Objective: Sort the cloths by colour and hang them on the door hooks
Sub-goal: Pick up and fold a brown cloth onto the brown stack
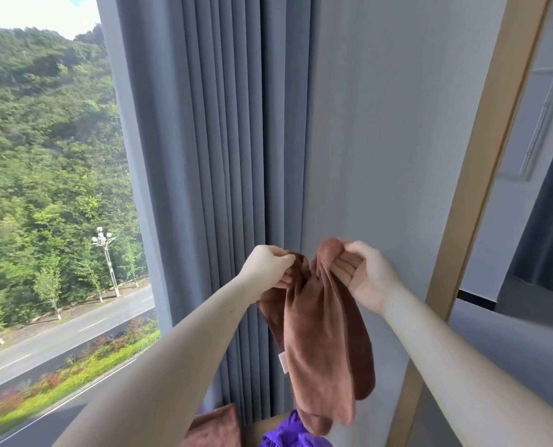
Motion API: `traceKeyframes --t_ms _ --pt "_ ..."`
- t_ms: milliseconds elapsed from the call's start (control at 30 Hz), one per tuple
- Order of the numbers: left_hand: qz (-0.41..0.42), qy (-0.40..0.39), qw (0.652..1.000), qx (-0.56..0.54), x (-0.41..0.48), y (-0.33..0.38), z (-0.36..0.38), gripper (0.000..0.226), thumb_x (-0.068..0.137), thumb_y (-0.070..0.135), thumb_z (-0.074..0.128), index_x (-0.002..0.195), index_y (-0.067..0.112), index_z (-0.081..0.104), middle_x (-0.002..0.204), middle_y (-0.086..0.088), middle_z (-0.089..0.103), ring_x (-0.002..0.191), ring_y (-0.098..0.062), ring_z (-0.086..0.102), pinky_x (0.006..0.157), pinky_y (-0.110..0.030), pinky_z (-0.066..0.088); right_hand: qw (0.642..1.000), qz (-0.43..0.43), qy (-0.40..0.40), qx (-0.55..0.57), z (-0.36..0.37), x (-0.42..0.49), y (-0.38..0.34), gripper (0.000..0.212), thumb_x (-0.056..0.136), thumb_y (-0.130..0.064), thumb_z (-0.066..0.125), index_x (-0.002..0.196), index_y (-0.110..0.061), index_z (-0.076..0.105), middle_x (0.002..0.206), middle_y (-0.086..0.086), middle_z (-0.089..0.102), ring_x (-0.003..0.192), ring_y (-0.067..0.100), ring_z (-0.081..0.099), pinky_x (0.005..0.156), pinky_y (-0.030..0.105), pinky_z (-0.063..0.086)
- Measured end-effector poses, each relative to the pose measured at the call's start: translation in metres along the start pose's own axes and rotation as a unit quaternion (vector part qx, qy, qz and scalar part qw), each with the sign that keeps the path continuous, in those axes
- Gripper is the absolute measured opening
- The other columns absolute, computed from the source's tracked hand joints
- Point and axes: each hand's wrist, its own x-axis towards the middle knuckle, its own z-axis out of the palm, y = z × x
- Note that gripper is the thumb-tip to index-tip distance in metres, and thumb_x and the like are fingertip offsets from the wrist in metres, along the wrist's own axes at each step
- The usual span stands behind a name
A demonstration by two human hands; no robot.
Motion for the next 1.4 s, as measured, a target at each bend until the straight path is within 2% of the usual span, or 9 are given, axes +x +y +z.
traceKeyframes --t_ms 267,433,533,800,900,1000,1100,1267,1400 --pt "0.020 -0.305 0.941 -0.142 -0.013 0.012 0.007 0.036 0.096 0.023 0.063 0.133 0.019 0.065 0.119 -0.009 0.071 0.107 -0.025 0.067 0.110 -0.046 0.048 0.948 -0.178 0.058 -0.259 0.016 -0.009 0.005 0.012 0.087 -0.010 0.079 0.097 -0.011 0.073 0.088 0.008 0.080 0.085 0.021 0.077 0.077 0.032 0.060" --pt "0.109 -0.193 0.975 0.031 -0.016 0.016 0.021 0.038 0.083 0.023 0.079 0.119 0.024 0.067 0.107 -0.002 0.077 0.100 -0.017 0.075 0.097 -0.040 0.059 0.906 -0.231 0.089 -0.345 0.013 -0.006 0.005 0.011 0.084 -0.010 0.078 0.085 -0.020 0.073 0.081 0.001 0.078 0.080 0.017 0.073 0.078 0.032 0.059" --pt "0.118 -0.142 0.980 0.079 -0.014 0.021 0.024 0.023 0.082 0.019 0.063 0.103 0.016 0.071 0.088 -0.009 0.072 0.078 -0.020 0.067 0.082 -0.044 0.057 0.887 -0.242 0.099 -0.381 0.009 -0.005 0.000 0.010 0.084 -0.012 0.076 0.084 -0.021 0.073 0.082 -0.001 0.077 0.081 0.014 0.071 0.079 0.031 0.056" --pt "0.079 -0.165 0.979 0.094 -0.018 0.051 0.034 0.017 0.095 0.032 0.063 0.101 0.017 0.069 0.086 0.005 0.066 0.075 -0.011 0.060 0.071 -0.025 0.046 0.873 -0.250 0.129 -0.398 -0.008 -0.004 -0.007 0.009 0.089 -0.013 0.067 0.090 -0.020 0.074 0.086 -0.002 0.077 0.090 0.017 0.073 0.083 0.036 0.056" --pt "0.082 -0.173 0.970 0.153 -0.011 0.049 0.035 0.028 0.090 0.042 0.071 0.105 0.018 0.077 0.091 0.005 0.073 0.079 -0.010 0.065 0.073 -0.024 0.049 0.881 -0.238 0.108 -0.394 -0.018 -0.008 -0.002 0.014 0.094 -0.011 0.064 0.102 -0.017 0.073 0.092 -0.006 0.077 0.096 0.009 0.072 0.081 0.021 0.054" --pt "0.041 -0.176 0.982 0.059 -0.008 0.048 0.034 0.032 0.090 0.039 0.074 0.113 0.017 0.077 0.111 -0.006 0.077 0.098 -0.015 0.072 0.099 -0.032 0.053 0.900 -0.179 0.071 -0.390 -0.028 -0.014 0.006 0.033 0.101 -0.020 0.061 0.134 -0.025 0.057 0.106 -0.010 0.072 0.109 0.009 0.066 0.097 0.019 0.047" --pt "-0.009 -0.150 0.986 -0.074 -0.009 0.050 0.031 0.032 0.093 0.035 0.072 0.105 0.005 0.075 0.103 -0.017 0.077 0.096 -0.029 0.076 0.095 -0.041 0.059 0.908 -0.092 0.074 -0.401 -0.044 -0.013 0.022 0.047 0.099 -0.037 0.064 0.142 -0.024 0.049 0.118 -0.005 0.069 0.119 0.014 0.062 0.112 0.037 0.043" --pt "-0.062 -0.095 0.977 -0.183 -0.007 0.055 0.025 0.040 0.094 0.046 0.068 0.106 0.009 0.073 0.097 -0.011 0.079 0.085 -0.025 0.075 0.091 -0.039 0.059 0.892 -0.032 0.122 -0.434 -0.088 -0.023 0.072 0.023 0.088 -0.031 0.054 0.077 -0.012 0.050 0.072 -0.003 0.053 0.071 0.018 0.052 0.070 0.034 0.040" --pt "-0.050 -0.066 0.967 -0.240 -0.007 0.062 0.021 0.041 0.096 0.048 0.064 0.110 0.010 0.072 0.097 -0.010 0.079 0.085 -0.024 0.075 0.090 -0.039 0.058 0.886 0.032 0.213 -0.410 -0.125 -0.029 0.113 0.022 0.084 -0.029 0.054 0.066 -0.015 0.055 0.061 0.004 0.055 0.063 0.022 0.053 0.065 0.039 0.043"
